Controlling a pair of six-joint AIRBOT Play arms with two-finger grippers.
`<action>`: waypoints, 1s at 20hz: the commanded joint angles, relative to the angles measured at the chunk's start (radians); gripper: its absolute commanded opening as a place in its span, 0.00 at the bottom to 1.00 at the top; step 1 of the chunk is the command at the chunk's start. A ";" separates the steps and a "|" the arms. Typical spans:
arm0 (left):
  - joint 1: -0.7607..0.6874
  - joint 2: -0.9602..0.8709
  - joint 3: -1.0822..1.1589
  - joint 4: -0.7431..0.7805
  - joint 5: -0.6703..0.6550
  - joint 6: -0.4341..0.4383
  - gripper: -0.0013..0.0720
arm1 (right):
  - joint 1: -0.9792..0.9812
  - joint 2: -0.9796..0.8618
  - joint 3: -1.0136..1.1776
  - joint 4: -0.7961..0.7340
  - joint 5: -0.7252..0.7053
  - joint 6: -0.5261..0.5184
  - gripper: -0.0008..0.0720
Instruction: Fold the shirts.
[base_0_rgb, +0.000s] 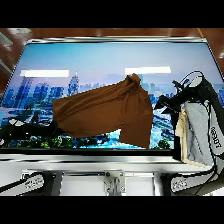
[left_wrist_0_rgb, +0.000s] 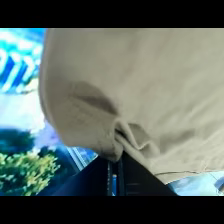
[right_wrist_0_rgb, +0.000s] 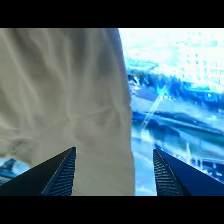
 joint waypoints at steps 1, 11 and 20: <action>-0.016 -0.003 0.000 -0.039 -0.019 0.003 0.07 | -0.005 0.000 0.000 -0.067 0.036 -0.003 0.84; -0.016 0.032 0.000 -0.040 -0.105 0.019 0.07 | 0.030 -0.145 -0.005 0.094 -0.060 -0.013 0.84; -0.016 0.087 0.083 -0.039 -0.122 0.019 0.07 | 0.098 -0.142 0.052 0.100 -0.038 -0.092 0.10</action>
